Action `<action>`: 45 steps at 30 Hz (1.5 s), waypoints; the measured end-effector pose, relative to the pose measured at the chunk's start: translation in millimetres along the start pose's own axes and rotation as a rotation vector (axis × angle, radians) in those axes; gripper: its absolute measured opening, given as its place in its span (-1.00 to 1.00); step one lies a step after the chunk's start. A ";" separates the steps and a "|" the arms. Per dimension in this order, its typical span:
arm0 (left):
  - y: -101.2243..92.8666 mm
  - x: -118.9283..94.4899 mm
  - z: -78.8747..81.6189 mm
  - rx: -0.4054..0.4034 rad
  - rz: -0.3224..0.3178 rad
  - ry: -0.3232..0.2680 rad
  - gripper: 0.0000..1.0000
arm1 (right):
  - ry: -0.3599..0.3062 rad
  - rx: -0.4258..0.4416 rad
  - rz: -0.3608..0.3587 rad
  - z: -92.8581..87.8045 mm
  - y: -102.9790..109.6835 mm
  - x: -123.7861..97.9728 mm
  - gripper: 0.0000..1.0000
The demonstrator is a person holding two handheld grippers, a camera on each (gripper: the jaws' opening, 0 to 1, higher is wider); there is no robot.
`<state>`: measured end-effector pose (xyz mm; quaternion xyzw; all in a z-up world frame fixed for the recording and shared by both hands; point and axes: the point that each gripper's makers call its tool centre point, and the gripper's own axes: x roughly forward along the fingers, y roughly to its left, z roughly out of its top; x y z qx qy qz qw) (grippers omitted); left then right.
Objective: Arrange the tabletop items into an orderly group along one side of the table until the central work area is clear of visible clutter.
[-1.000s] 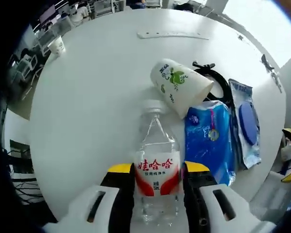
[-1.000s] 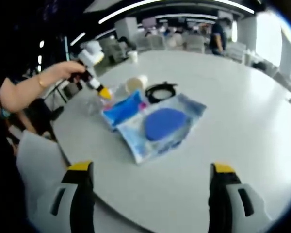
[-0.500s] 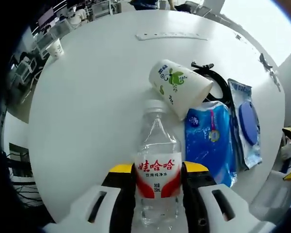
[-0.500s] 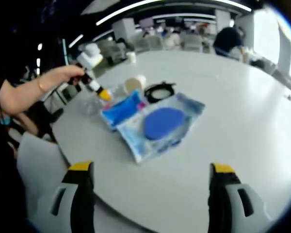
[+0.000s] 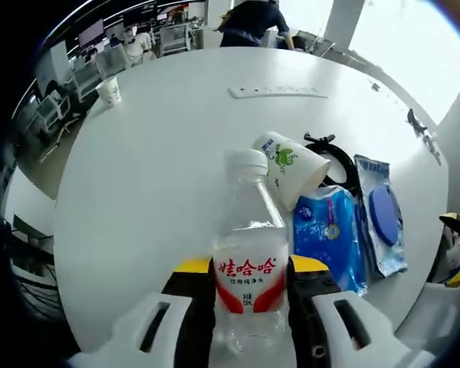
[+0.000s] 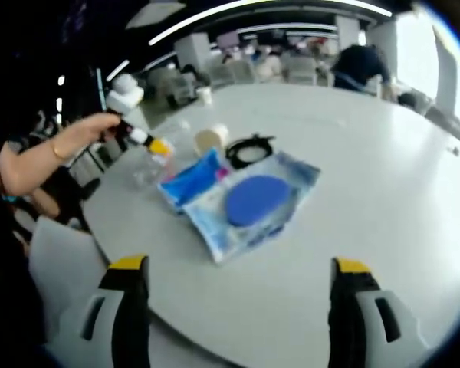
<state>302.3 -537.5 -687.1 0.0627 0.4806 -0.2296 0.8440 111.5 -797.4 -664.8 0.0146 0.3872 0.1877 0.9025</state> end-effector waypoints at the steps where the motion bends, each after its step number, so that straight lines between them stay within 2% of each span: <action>1: 0.5 -2.2 1.4 -0.008 0.002 -0.015 -0.32 | 0.000 0.002 -0.001 -0.1 -0.7 -0.6 0.91; 4: 1.0 -10.3 7.2 -0.024 0.001 -0.090 -0.32 | 0.003 0.007 -0.005 -1.2 -2.5 -1.3 0.91; 9: 2.2 -20.1 7.5 -0.024 0.014 -0.143 -0.32 | 0.013 0.001 -0.003 -3.7 -3.3 -2.9 0.90; 13: 6.2 -25.6 9.0 -0.059 0.031 -0.200 -0.32 | -0.014 0.005 -0.003 0.3 -2.6 -4.3 0.90; 15: 7.1 -26.9 7.2 -0.067 0.033 -0.204 -0.32 | -0.035 0.004 -0.002 3.9 -2.8 -5.0 0.90; 17: 8.5 -27.8 9.2 -0.082 0.046 -0.251 -0.32 | -0.044 0.003 -0.002 5.7 -2.4 -5.0 0.90; 19: 8.6 -30.6 6.7 -0.094 0.052 -0.272 -0.32 | -0.045 0.002 -0.002 6.3 -2.1 -5.6 0.90; 24: 9.1 -36.6 -0.1 -0.135 0.077 -0.369 -0.31 | -0.050 0.003 -0.006 6.6 -2.8 -7.8 0.90; 30: 7.2 -40.9 -8.9 -0.149 0.133 -0.438 -0.31 | -0.061 0.012 -0.011 7.7 -2.4 -8.4 0.89; 34: 0.5 -39.6 -11.2 -0.099 0.200 -0.449 -0.31 | -0.065 0.011 -0.002 8.8 1.8 -8.2 0.89; 37: 0.8 -38.6 -12.5 -0.126 0.235 -0.456 -0.31 | -0.064 0.010 0.001 7.7 2.8 -7.9 0.89; 45: -0.3 -37.3 -11.4 -0.129 0.299 -0.475 -0.31 | -0.056 -0.016 -0.018 4.5 2.1 -10.0 0.88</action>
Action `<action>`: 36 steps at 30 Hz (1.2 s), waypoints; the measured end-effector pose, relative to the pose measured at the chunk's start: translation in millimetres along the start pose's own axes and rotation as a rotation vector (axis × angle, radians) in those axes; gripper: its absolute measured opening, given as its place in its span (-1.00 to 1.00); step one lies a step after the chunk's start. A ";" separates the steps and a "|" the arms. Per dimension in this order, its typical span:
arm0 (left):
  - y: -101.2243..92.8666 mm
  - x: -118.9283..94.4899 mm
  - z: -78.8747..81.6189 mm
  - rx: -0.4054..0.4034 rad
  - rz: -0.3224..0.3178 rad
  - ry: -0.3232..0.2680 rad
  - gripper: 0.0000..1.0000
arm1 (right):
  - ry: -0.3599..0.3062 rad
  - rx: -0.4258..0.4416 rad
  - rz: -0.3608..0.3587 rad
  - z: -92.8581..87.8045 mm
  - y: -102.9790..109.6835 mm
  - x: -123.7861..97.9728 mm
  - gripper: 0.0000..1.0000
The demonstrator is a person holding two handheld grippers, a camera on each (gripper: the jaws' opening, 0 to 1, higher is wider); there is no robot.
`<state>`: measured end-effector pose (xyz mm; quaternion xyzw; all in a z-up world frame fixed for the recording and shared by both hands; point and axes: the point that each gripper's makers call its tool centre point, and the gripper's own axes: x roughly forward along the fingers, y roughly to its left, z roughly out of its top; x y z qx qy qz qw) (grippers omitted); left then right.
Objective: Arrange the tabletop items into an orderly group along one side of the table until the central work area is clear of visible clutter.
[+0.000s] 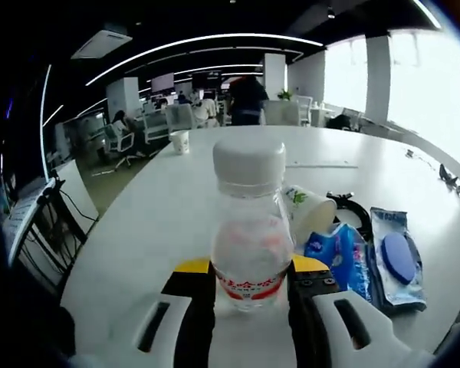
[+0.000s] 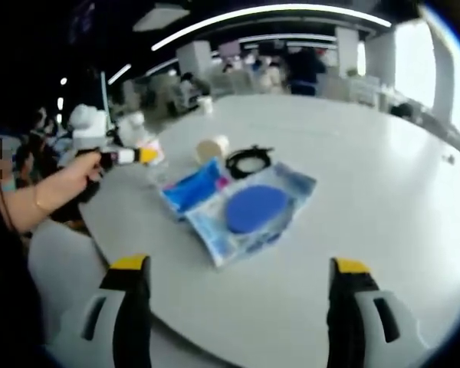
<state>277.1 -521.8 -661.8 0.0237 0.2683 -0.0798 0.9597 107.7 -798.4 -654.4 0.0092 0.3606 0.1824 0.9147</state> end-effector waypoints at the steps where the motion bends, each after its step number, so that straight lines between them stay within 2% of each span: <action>1: 0.6 -0.1 0.3 -0.005 0.008 -0.006 -0.31 | -0.002 0.002 -0.001 -0.1 -0.3 -0.5 0.88; 16: 2.3 0.2 2.7 -0.017 0.069 -0.076 -0.28 | 0.003 0.019 -0.014 -3.5 -3.6 -4.0 0.89; 21: 5.6 2.1 6.1 -0.002 0.081 -0.112 -0.16 | 0.004 0.023 -0.016 -4.2 -4.9 -4.4 0.89; 23: 4.2 2.9 6.6 -0.003 0.071 -0.122 -0.03 | 0.003 0.024 -0.015 -4.2 -4.8 -4.4 0.89; 32: 1.6 5.5 15.0 0.009 0.057 -0.170 -0.09 | 0.009 0.023 -0.015 -5.1 -5.6 -3.9 0.89; 36: 1.9 8.9 14.2 0.006 0.057 -0.162 -0.18 | 0.009 0.026 -0.015 -5.4 -6.5 -4.0 0.89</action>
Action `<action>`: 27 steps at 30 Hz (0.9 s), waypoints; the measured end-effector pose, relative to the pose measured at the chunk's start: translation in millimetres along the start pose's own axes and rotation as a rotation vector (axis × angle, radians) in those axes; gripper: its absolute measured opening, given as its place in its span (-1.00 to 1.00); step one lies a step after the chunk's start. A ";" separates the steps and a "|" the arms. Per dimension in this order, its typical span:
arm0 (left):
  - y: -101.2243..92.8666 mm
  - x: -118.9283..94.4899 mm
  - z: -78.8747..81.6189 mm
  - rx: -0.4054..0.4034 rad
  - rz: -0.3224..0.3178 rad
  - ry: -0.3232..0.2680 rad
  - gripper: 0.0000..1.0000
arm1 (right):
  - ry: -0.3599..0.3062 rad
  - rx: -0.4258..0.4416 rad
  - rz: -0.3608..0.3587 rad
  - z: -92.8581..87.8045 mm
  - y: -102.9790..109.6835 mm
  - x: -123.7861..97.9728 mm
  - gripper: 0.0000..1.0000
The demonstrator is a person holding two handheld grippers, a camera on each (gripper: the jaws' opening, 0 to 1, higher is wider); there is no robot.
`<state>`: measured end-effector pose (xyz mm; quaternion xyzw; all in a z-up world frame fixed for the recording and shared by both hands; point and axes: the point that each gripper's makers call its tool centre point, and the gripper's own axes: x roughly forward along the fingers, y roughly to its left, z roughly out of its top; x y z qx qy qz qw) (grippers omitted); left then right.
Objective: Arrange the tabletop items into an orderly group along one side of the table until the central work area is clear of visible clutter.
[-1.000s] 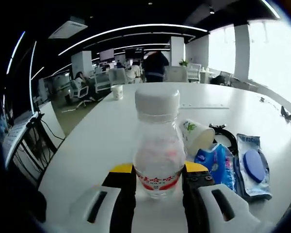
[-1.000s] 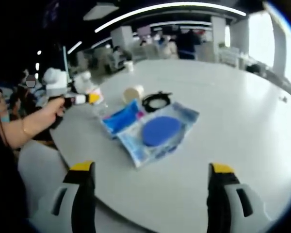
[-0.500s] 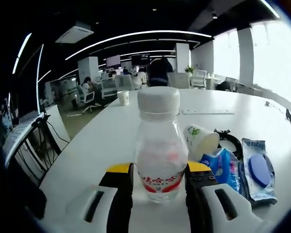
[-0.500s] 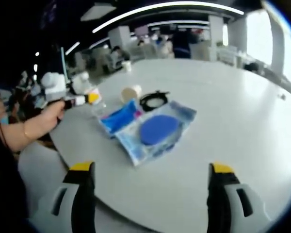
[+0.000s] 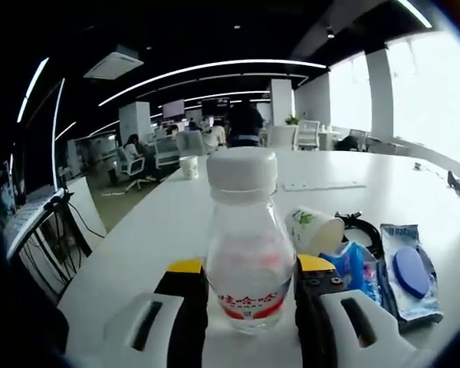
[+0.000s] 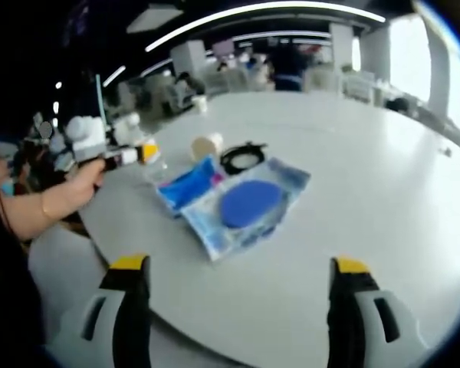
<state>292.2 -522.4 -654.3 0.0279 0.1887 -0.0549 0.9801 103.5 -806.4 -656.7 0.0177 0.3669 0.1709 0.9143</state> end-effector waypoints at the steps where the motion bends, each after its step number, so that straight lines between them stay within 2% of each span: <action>1: 0.7 0.2 0.4 -0.001 0.002 -0.003 -0.19 | 0.000 -0.001 -0.001 0.0 -0.4 -0.1 0.89; 18: 0.5 4.4 2.5 -0.015 -0.014 0.005 -0.23 | -0.001 -0.007 0.001 2.9 -0.4 1.5 0.89; 23: 3.3 8.9 5.8 -0.033 -0.024 0.009 -0.24 | 0.000 -0.009 0.000 3.7 -1.1 1.5 0.90; 27: 7.5 10.7 13.0 -0.035 -0.023 -0.011 -0.24 | 0.004 -0.009 -0.004 3.2 -1.6 1.2 0.89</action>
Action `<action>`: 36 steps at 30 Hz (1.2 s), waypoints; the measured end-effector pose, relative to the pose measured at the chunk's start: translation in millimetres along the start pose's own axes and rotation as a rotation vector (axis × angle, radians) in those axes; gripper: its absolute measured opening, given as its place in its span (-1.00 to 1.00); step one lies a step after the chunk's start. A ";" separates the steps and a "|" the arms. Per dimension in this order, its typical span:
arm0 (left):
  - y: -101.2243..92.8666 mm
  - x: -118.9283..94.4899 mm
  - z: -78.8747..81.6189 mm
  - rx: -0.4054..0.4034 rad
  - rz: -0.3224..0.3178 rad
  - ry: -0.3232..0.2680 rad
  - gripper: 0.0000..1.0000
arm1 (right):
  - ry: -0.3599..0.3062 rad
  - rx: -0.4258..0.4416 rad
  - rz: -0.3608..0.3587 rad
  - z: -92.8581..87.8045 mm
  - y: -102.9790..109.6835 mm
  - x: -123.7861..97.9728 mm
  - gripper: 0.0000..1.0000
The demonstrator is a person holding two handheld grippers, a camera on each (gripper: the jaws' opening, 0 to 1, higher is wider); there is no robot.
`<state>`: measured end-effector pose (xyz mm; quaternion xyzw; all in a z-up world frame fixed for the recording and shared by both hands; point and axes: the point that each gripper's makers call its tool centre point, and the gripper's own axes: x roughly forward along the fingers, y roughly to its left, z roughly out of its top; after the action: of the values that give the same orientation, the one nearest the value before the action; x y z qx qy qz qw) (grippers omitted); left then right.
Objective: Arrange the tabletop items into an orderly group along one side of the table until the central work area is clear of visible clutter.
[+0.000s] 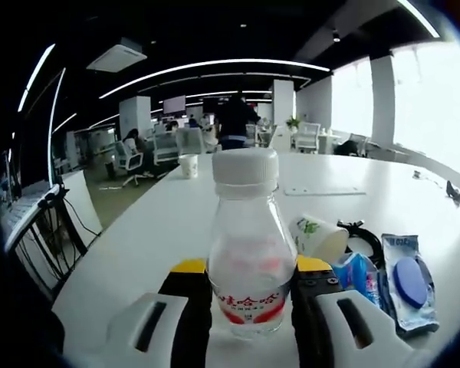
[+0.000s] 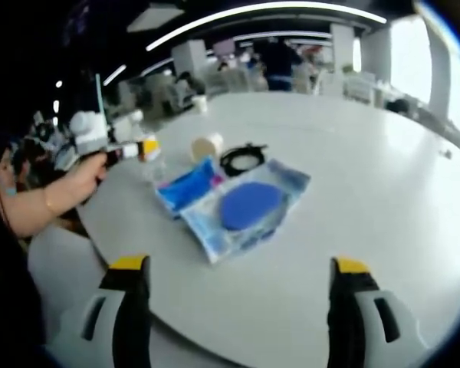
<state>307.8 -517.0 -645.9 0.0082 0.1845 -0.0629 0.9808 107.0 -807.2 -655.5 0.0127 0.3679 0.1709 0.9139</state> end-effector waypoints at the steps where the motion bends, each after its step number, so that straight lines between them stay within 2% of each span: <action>1: 1.2 0.9 3.3 0.008 -0.003 -0.005 -0.24 | 0.001 0.000 -0.001 -0.1 -0.2 -0.1 0.89; 8: 8.6 6.9 22.2 0.035 -0.015 -0.036 -0.25 | 0.003 0.004 -0.006 0.4 -1.3 0.9 0.89; 18: 20.9 21.6 37.9 0.066 -0.020 -0.063 -0.25 | 0.016 0.006 -0.013 -1.3 -3.3 2.5 0.89; 23: 29.8 35.0 44.3 0.060 -0.026 -0.067 -0.25 | 0.027 0.007 -0.014 -1.9 -4.1 4.5 0.89; 31: 41.7 56.6 55.4 0.094 -0.036 -0.085 -0.25 | 0.040 0.006 -0.005 -5.5 -5.0 10.7 0.90; 36: 49.8 70.7 59.1 0.077 -0.030 -0.094 -0.25 | 0.050 0.015 -0.004 -8.4 -6.4 16.7 0.90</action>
<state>400.8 -478.4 -616.8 0.0400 0.1359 -0.0847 0.9863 114.4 -808.7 -673.7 0.0144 0.3917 0.1665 0.9048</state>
